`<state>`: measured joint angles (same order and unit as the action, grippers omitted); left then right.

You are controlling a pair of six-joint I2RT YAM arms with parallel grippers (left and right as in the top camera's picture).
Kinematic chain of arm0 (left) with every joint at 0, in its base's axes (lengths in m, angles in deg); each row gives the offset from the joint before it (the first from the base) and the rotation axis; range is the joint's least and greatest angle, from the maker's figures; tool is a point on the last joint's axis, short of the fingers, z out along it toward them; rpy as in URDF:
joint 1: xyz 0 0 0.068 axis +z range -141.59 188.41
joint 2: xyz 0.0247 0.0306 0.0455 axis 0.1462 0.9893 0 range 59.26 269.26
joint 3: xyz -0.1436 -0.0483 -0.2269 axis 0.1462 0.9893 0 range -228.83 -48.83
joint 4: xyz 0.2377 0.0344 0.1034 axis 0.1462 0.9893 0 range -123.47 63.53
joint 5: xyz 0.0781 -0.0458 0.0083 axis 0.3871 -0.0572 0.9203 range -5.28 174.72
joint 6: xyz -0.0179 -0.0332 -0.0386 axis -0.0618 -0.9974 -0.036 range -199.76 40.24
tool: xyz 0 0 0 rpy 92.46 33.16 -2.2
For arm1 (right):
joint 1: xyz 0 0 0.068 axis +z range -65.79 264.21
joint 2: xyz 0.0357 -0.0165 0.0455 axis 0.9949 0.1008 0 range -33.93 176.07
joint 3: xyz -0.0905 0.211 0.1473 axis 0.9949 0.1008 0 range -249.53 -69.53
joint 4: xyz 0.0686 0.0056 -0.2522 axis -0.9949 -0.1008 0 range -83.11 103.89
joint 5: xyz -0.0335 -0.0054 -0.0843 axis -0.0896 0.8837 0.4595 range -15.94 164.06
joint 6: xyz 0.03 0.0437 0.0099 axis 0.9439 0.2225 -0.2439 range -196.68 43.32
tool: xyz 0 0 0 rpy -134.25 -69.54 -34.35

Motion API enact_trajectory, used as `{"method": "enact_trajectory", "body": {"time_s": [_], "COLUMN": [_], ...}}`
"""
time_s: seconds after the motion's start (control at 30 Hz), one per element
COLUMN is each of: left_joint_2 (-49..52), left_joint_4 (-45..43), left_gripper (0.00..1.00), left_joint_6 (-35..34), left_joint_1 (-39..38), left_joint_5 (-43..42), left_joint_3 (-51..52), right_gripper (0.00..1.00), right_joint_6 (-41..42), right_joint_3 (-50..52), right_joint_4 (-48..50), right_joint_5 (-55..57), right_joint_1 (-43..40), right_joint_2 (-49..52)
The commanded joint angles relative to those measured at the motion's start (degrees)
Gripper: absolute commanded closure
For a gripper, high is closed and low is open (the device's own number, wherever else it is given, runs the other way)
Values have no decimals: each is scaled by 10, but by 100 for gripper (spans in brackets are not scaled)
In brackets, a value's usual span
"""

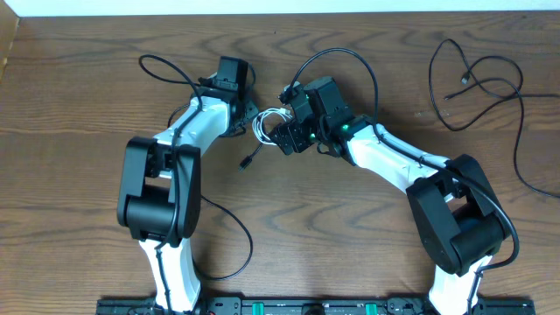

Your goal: Untangle cables

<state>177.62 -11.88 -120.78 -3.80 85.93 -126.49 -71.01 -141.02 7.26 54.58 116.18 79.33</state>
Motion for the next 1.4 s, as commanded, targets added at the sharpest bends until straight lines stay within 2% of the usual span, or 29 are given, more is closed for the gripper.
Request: {"method": "enact_trajectory", "body": {"time_s": [0.0, 0.03, 0.07, 0.1, 0.13, 0.2, 0.3, 0.4, 0.57, 0.67, 0.83, 0.87, 0.93, 1.0, 1.03, 1.2, 1.37], "left_joint_2": [24, 26, 26, 26, 26, 22, 3, -31, -112, -156, -169, -165, -161, -158, -157, -155, -155], "left_joint_4": [-1, 0, 4, 9, 11, 17, 21, 30, 65, 122, 209, 233, 254, 273, 279, 281, 242], "left_gripper": [58, 62, 72, 87, 92, 92, 93, 93, 93, 92, 89, 78, 74, 65, 60, 59, 58], "left_joint_6": [-9, -9, -9, -9, -9, 5, 28, 30, 28, 28, 51, 80, 89, 89, 90, 91, 91], "left_joint_1": [-1, -1, -1, -1, -1, 1, 7, 20, 50, 77, 118, 130, 140, 149, 152, 153, 153], "left_joint_5": [3, 3, 1, -6, -13, -45, -93, -124, -127, -122, -121, -121, -107, -83, -79, -78, -76], "left_joint_3": [8, 8, 8, 8, 8, 8, 8, 8, 8, 8, 8, 8, 8, 9, 9, 19, 60], "right_gripper": [18, 18, 18, 22, 24, 31, 35, 34, 36, 39, 36, 36, 34, 28, 25, 23, 26], "right_joint_6": [1, 1, 1, 1, 1, 1, 1, 1, 1, 1, 1, 0, -3, -19, -33, -101, -113], "right_joint_3": [4, 4, 4, 4, 4, 4, 4, 4, 4, 3, 3, 3, 3, 3, 3, 3, 3], "right_joint_4": [0, 0, 0, -2, -3, -3, 7, 6, 14, 21, 35, 40, 42, 44, 47, 78, 84], "right_joint_5": [1, 1, 0, 0, -3, -34, -62, -61, -62, -59, -45, -46, -46, -46, -46, -30, 1], "right_joint_1": [5, 4, 5, 4, 4, 4, 4, 3, 5, 7, 13, 19, 25, 31, 35, 52, 59], "right_joint_2": [4, 4, 4, 4, 4, 3, 3, 3, 3, 3, 15, 25, 37, 51, 59, 89, 96]}}
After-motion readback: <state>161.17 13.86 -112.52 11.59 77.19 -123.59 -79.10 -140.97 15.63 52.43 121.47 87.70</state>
